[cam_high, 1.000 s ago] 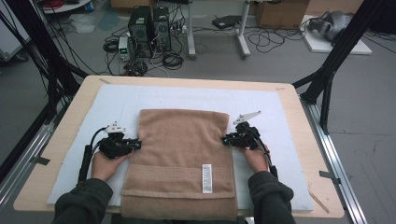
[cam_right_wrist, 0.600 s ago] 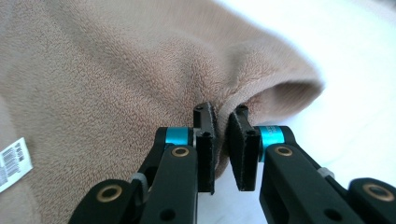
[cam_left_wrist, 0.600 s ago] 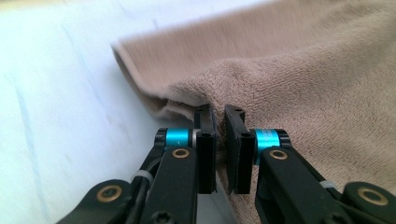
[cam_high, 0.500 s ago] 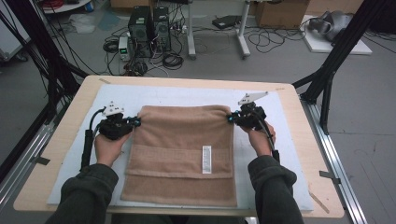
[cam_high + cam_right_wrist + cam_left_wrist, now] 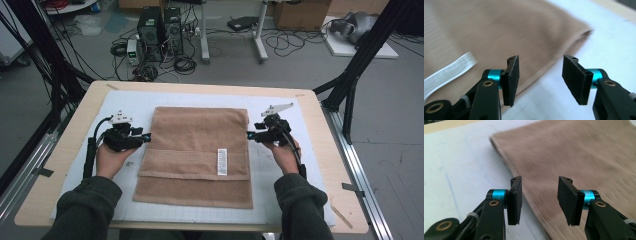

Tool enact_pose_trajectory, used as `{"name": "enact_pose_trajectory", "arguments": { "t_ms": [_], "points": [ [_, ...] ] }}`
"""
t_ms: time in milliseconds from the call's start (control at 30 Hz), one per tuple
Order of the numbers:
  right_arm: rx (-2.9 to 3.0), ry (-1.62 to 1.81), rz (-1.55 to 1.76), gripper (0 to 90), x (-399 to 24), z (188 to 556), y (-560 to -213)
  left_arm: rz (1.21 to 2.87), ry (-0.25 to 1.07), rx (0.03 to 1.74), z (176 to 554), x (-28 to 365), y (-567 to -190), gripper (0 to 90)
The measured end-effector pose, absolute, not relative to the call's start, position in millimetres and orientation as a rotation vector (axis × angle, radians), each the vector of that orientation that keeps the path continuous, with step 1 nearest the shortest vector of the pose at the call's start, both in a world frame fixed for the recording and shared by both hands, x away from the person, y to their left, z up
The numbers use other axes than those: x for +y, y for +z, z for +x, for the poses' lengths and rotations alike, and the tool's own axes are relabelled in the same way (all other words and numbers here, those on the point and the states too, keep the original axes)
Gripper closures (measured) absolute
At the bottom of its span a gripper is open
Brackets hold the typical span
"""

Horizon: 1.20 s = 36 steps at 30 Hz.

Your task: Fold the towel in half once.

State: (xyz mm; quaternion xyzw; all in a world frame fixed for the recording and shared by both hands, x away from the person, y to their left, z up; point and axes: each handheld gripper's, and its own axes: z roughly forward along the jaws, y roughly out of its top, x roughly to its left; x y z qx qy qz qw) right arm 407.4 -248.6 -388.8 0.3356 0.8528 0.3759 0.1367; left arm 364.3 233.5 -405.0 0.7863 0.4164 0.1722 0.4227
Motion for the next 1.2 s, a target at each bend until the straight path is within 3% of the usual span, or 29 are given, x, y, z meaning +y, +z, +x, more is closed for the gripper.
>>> {"name": "enact_pose_trajectory", "arguments": {
  "t_ms": [267,467,667,1200],
  "points": [
    [2.636,1.161,0.695,53.3,-226.1,345.0,-409.7,2.058,0.371,0.899,315.1,226.9,-424.2,58.3],
    [2.729,1.138,0.653,58.8,-213.8,332.5,-436.7,2.109,0.319,0.866,303.0,225.8,-444.0,61.1],
    [2.727,1.174,0.644,83.4,-214.5,332.8,-440.4,2.115,0.343,0.842,301.9,224.7,-443.2,84.3],
    [2.657,1.287,0.567,84.6,-224.3,306.9,-395.3,2.017,0.316,0.772,268.7,236.2,-409.7,86.0]
  ]
}}
